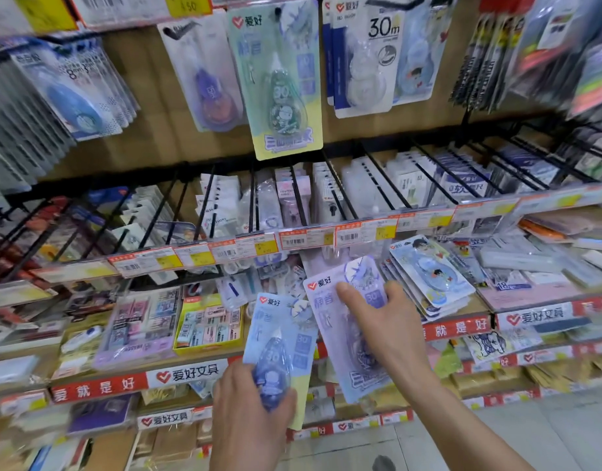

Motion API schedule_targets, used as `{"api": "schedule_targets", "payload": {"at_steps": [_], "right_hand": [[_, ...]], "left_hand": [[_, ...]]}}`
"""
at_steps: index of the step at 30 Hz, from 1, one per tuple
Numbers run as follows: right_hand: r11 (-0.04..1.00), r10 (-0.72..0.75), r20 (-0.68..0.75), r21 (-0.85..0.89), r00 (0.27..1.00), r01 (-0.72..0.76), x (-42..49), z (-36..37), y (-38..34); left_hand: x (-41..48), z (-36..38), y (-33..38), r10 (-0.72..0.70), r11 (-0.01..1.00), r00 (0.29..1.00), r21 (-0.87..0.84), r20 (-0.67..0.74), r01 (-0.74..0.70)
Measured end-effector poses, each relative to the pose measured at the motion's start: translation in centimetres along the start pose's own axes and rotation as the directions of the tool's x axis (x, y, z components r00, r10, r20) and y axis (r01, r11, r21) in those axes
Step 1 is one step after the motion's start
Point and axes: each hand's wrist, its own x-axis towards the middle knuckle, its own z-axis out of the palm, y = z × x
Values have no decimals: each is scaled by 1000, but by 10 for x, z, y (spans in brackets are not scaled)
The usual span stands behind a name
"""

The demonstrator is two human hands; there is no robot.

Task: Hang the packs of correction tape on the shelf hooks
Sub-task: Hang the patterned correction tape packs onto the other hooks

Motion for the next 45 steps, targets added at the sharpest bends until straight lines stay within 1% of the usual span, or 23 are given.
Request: {"api": "schedule_targets", "payload": {"at_steps": [3,6,9,11,13,19,22,26,33,36,39,45], "right_hand": [[997,-25,-6,72,1000,25,-2,-4,-15],[984,-68,18,163,998,64,-3,-7,-28],[966,-145,13,216,989,139,-5,-11,-40],[951,-215,15,231,976,206,-5,-13,-48],[932,-259,30,271,965,242,-3,-15,-56],[832,-342,141,504,929,230,7,-24,-83],[775,-378,171,596,910,210,17,-29,-96],[751,-398,196,631,896,196,27,-35,-116],[768,-370,131,600,920,223,40,-35,-147],[761,-378,110,602,919,241,42,-35,-160],[717,-396,100,655,913,239,42,-35,-176],[675,-468,56,667,882,315,49,-35,-209]], "left_hand": [[-4,-14,3,51,997,995,-48,-91,-56],[-13,-26,7,94,992,986,-71,-139,-105],[-17,-26,10,45,998,984,-25,-172,-50],[-17,-29,17,43,998,979,-30,-198,-50],[-14,-36,24,36,997,976,-58,-214,-49],[4,-62,38,39,993,963,-100,-268,-68],[19,-78,49,72,991,959,-89,-275,-100],[35,-93,69,114,987,948,-73,-296,-141],[52,-99,93,250,960,904,-35,-347,-279],[57,-98,98,250,957,899,-52,-360,-287],[58,-97,101,241,957,899,-64,-365,-282],[62,-99,102,214,962,902,-79,-374,-261]]}}
